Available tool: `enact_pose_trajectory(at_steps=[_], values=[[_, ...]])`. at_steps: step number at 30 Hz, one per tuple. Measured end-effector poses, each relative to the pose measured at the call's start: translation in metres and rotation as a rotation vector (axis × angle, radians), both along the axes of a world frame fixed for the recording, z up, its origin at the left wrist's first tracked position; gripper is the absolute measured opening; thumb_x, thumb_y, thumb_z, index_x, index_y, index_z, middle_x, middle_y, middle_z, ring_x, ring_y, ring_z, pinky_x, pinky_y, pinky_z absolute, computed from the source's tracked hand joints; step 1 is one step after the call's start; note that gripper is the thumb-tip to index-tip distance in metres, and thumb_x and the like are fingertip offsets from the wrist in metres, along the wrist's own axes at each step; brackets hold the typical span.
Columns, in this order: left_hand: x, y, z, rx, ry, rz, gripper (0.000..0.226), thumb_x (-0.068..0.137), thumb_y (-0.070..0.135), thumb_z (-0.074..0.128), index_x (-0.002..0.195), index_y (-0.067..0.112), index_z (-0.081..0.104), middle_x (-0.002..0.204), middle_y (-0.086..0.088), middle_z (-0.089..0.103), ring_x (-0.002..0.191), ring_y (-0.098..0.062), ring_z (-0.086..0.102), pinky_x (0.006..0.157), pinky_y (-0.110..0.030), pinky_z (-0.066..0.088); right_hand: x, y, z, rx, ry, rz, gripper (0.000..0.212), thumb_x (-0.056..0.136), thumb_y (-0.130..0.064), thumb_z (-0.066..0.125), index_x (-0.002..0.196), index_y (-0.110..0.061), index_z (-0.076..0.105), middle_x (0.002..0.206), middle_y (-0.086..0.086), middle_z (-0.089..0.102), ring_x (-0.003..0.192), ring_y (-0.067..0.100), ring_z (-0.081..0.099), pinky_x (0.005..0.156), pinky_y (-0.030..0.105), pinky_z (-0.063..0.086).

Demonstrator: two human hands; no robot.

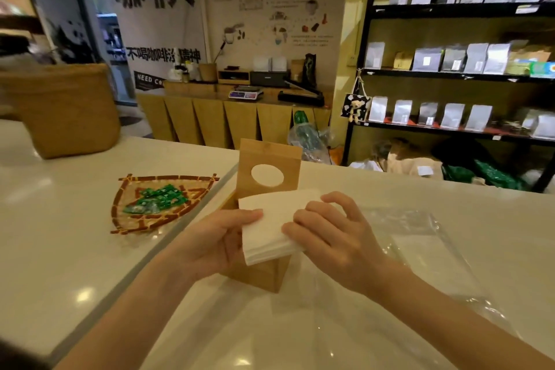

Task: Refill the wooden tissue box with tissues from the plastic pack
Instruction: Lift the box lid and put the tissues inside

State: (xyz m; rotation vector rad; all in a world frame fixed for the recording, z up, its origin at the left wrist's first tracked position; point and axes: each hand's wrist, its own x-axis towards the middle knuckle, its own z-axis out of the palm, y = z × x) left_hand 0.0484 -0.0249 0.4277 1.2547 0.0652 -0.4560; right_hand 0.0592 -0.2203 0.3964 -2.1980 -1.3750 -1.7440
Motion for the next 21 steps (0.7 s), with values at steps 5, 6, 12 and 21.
enact_pose_trajectory(at_steps=[5,6,12,21], values=[[0.02,0.026,0.004,0.04,-0.071,0.034,0.063,0.056,0.015,0.067,0.118,0.01,0.054,0.093,-0.009,0.072,0.073,-0.017,0.072,0.057,-0.027,0.06,0.011,-0.017,-0.011,0.008,0.037,-0.05,0.018,0.082,-0.013,0.068,0.095,-0.014,0.057,0.087,0.006,0.073,0.091,0.016,0.054,0.086,0.031,0.044],[0.024,0.032,0.007,0.039,-0.087,0.028,0.065,0.057,0.015,0.067,0.12,0.01,0.053,0.094,-0.009,0.071,0.073,-0.017,0.072,0.056,-0.027,0.06,0.014,-0.021,-0.012,0.007,0.062,-0.075,0.018,0.082,-0.013,0.067,0.095,-0.013,0.056,0.086,0.007,0.073,0.09,0.016,0.053,0.084,0.031,0.044],[0.055,0.055,0.017,0.033,-0.096,-0.183,0.071,0.047,0.018,0.084,0.112,0.014,0.058,0.102,-0.01,0.073,0.087,-0.024,0.072,0.067,-0.033,0.061,0.01,-0.01,0.004,0.425,0.782,-0.093,0.012,0.086,-0.019,0.053,0.096,-0.024,0.056,0.079,0.001,0.071,0.076,0.008,0.058,0.07,0.017,0.048],[0.078,0.06,0.011,-0.113,-0.061,-0.395,0.073,0.03,0.014,0.093,0.1,0.015,0.07,0.102,-0.011,0.074,0.09,-0.027,0.071,0.063,-0.035,0.06,0.014,0.036,0.041,1.504,2.096,0.416,0.056,0.086,-0.052,0.043,0.117,-0.006,0.055,0.115,0.014,0.067,0.108,0.03,0.062,0.092,0.042,0.048]])
